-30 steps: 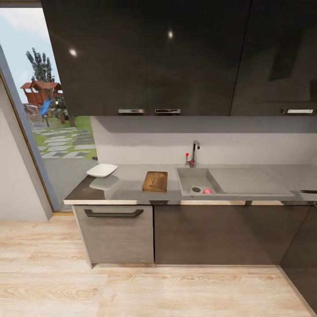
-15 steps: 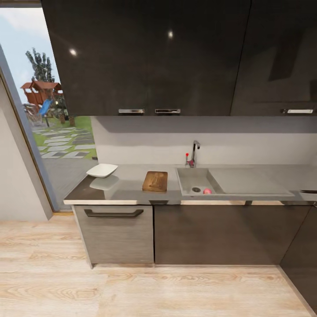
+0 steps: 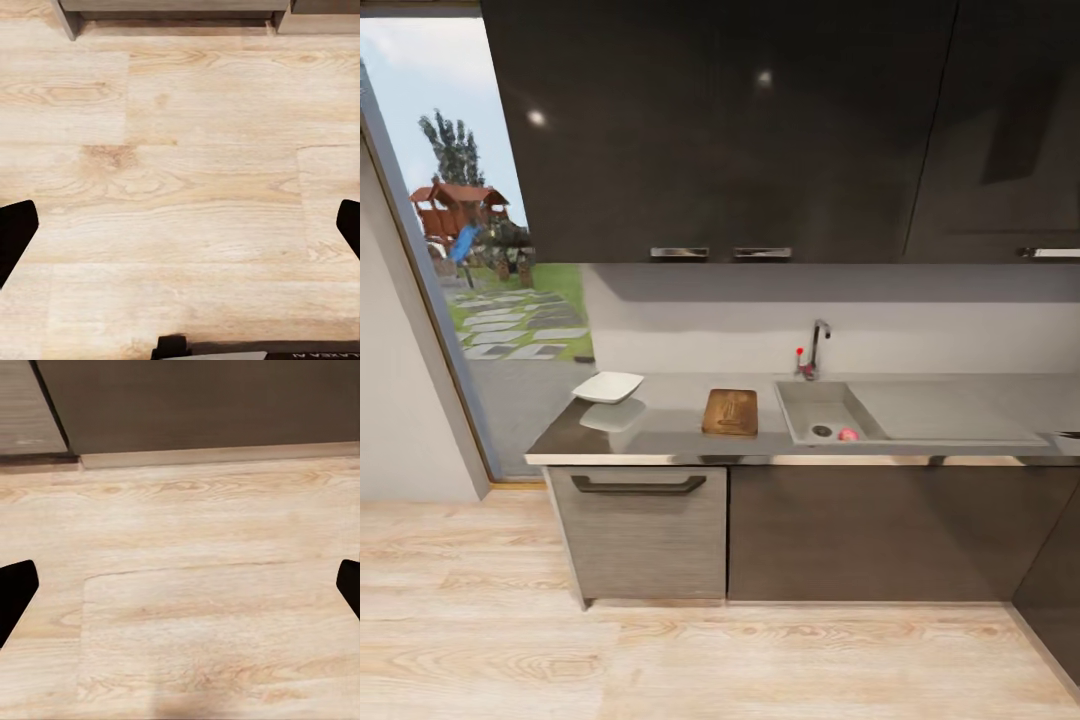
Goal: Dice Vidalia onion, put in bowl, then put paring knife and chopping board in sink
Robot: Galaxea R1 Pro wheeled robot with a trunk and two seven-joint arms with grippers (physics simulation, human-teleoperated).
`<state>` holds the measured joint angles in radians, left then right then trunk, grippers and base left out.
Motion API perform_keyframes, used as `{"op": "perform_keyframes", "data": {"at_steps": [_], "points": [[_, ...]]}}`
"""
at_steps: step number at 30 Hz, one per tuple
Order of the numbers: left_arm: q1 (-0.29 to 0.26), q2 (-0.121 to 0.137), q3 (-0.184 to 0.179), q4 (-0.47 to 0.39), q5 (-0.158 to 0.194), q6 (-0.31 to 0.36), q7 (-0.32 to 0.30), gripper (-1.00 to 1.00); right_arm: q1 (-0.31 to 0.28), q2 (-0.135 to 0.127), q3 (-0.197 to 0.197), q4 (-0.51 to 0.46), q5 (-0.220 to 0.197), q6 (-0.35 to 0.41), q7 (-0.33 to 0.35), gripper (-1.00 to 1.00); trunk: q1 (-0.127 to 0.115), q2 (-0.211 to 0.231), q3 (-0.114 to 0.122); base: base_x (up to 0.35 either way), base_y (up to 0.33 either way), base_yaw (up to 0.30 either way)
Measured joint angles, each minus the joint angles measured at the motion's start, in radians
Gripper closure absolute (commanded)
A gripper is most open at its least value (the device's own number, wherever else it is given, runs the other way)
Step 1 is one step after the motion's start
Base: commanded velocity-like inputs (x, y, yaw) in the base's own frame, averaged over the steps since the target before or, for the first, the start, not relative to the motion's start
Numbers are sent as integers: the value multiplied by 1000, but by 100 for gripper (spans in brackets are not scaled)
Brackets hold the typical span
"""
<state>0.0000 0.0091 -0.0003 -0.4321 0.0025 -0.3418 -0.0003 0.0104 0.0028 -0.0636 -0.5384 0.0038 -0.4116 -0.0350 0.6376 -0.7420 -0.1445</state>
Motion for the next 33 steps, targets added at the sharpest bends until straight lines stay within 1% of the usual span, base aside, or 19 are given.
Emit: {"op": "perform_keyframes", "data": {"at_steps": [15, 20, 24, 28, 33], "points": [[0, 0, 2, 1, 0, 0, 0, -100, -1, 0, -3, -1, -1, -1, 0, -100, 0, 0, 0, 3, 314, 0], [0, 0, 2, 1, 1, 0, 0, -100, -1, 0, -4, -2, -1, -1, 0, -100, 0, 0, 0, 105, 314, 0], [0, 0, 3, 7, 1, 0, 0, -100, -1, -1, -6, -2, -1, -2, 0, -100, 0, 0, 0, 215, 286, 0], [0, 0, 2, 9, 1, 0, 0, -100, -1, -1, -8, -2, -1, -1, -1, -100, 0, 0, 0, 186, 147, 0], [0, 0, 3, 9, -1, 0, 0, -100, -1, -2, -11, -17, -1, -1, -6, -100, 0, 0, 0, 51, 33, 0]]}}
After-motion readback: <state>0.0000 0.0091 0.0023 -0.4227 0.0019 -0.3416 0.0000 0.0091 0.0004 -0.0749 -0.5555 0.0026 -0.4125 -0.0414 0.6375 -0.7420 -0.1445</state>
